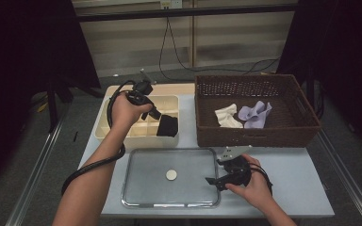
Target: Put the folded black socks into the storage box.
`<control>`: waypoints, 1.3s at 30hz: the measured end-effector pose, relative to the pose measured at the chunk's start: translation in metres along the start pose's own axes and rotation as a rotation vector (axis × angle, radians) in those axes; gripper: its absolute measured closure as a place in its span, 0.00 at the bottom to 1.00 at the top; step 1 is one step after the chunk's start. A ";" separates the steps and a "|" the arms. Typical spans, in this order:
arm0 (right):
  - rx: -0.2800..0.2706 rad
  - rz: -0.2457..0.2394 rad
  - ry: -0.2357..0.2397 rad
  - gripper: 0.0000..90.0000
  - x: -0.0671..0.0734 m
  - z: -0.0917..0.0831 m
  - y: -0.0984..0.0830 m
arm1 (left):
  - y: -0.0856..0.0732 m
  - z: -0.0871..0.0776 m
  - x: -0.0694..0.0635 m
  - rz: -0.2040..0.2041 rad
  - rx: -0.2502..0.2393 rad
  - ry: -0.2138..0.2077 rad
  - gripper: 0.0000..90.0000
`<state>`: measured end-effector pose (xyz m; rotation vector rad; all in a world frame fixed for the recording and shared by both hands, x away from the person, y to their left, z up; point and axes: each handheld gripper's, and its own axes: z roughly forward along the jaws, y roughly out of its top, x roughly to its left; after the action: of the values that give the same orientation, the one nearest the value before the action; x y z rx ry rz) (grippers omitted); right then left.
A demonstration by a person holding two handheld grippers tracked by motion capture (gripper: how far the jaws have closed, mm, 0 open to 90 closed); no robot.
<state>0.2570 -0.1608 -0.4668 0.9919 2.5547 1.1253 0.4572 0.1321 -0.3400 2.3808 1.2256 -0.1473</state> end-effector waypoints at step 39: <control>0.006 -0.004 0.014 0.22 0.001 0.002 0.000 | -0.007 0.057 -0.004 0.047 0.042 -0.024 1.00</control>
<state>0.2567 -0.1590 -0.4678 0.9837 2.5708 1.1283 0.4559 0.1075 -0.3922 2.4347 1.1655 -0.1879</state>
